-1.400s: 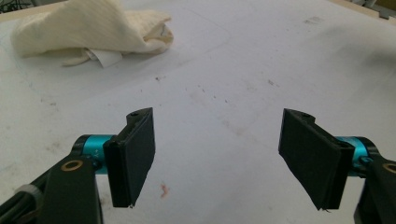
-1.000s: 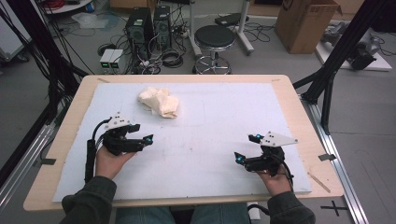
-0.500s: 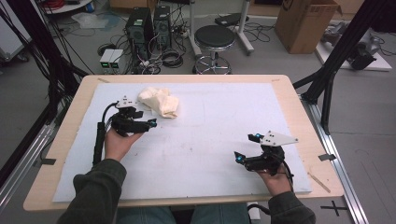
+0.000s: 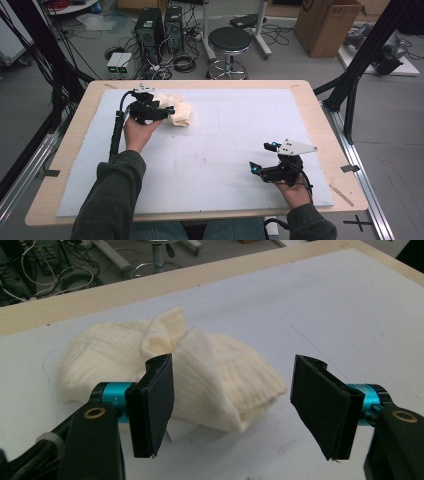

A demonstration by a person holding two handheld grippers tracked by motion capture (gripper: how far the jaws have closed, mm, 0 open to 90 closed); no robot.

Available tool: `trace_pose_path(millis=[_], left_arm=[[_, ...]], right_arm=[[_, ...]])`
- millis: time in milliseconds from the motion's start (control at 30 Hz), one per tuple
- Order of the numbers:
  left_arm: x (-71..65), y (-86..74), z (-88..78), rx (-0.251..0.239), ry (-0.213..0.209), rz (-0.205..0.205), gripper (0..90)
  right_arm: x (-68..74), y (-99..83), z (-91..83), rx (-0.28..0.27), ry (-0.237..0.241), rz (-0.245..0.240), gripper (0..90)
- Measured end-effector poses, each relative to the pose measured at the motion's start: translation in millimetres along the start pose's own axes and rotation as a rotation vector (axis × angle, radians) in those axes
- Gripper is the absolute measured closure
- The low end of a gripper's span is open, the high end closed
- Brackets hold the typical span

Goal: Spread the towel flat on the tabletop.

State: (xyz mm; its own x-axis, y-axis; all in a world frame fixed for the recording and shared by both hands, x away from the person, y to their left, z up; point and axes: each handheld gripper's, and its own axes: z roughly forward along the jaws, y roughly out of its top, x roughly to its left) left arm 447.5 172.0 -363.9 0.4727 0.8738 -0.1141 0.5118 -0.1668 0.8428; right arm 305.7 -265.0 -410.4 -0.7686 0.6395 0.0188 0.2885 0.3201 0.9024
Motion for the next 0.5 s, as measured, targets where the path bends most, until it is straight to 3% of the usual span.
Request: trace_pose_path(millis=[167,267,367,500], left_arm=[[2.7,0.8,13.5,0.000,0.032,-0.016,34.3],[5.0,-2.9,24.2,0.003,0.064,-0.047,33.7],[8.0,-9.6,39.4,0.034,0.092,-0.083,34.1],[7.8,-15.7,51.7,0.066,0.101,-0.089,36.1]], right_arm=[[-0.5,-0.1,-0.4,-0.003,0.008,0.004,11.2],[-1.0,-0.2,-0.7,-0.005,0.012,0.008,11.1],[-1.0,-0.6,-0.7,-0.008,0.015,0.009,11.1],[-1.6,-1.0,-0.5,-0.009,0.019,0.010,11.1]])
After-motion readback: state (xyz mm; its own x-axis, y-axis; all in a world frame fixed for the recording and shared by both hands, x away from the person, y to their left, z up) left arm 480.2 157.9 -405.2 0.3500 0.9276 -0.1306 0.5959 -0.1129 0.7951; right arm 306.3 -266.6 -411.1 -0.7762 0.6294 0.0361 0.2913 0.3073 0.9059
